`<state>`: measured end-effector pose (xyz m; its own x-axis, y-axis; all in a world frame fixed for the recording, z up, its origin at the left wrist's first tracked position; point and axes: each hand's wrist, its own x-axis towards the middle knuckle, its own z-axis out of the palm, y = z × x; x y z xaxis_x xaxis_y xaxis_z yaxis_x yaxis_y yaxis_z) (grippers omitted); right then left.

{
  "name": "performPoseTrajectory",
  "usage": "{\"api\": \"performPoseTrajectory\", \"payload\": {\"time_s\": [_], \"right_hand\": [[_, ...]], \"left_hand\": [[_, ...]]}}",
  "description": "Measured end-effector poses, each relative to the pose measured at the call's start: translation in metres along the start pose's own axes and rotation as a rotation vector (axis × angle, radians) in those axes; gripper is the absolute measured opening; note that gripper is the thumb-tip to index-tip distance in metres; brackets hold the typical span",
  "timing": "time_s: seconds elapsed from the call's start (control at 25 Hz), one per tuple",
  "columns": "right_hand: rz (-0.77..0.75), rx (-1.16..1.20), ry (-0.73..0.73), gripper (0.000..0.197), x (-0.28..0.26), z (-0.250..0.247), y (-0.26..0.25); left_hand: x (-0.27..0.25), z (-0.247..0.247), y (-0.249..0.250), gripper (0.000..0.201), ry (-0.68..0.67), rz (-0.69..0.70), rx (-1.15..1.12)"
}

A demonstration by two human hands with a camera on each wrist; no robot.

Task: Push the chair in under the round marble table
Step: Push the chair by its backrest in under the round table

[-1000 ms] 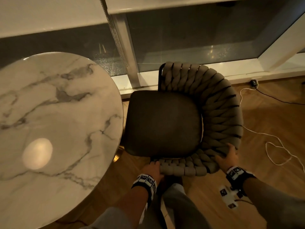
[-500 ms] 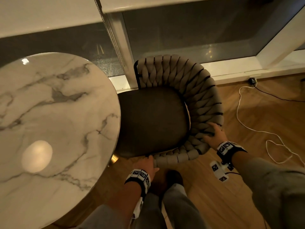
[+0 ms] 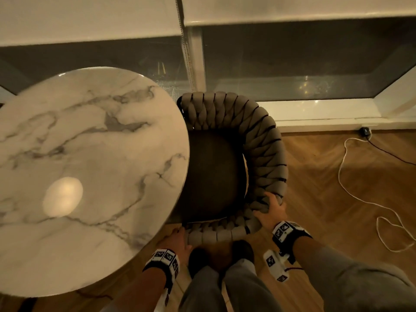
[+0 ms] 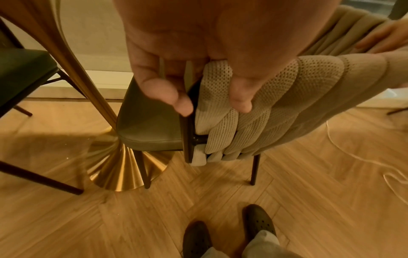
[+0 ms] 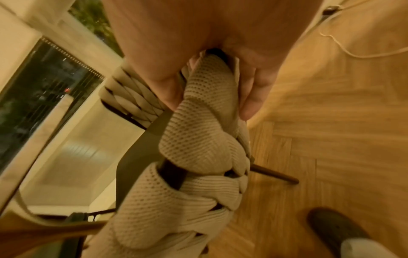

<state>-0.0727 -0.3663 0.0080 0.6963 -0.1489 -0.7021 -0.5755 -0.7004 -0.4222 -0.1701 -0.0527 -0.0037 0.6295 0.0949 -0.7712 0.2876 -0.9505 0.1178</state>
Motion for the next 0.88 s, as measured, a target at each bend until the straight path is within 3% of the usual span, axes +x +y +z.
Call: {"api": "performPoseTrajectory", "payload": {"time_s": [0.08,0.4,0.88], "right_hand": [[0.064,0.025,-0.018,0.070,-0.010,0.007,0.002],[0.050,0.000,0.025,0.072,-0.021,0.013,0.006],[0.125,0.026,-0.025,0.076,-0.017,0.017,0.014]], "left_hand": [[-0.006,0.002,-0.005,0.061,-0.014,0.003,0.006],[-0.012,0.005,-0.009,0.058,-0.013,0.017,-0.009],[-0.037,0.007,-0.027,0.061,0.035,0.073,-0.091]]}}
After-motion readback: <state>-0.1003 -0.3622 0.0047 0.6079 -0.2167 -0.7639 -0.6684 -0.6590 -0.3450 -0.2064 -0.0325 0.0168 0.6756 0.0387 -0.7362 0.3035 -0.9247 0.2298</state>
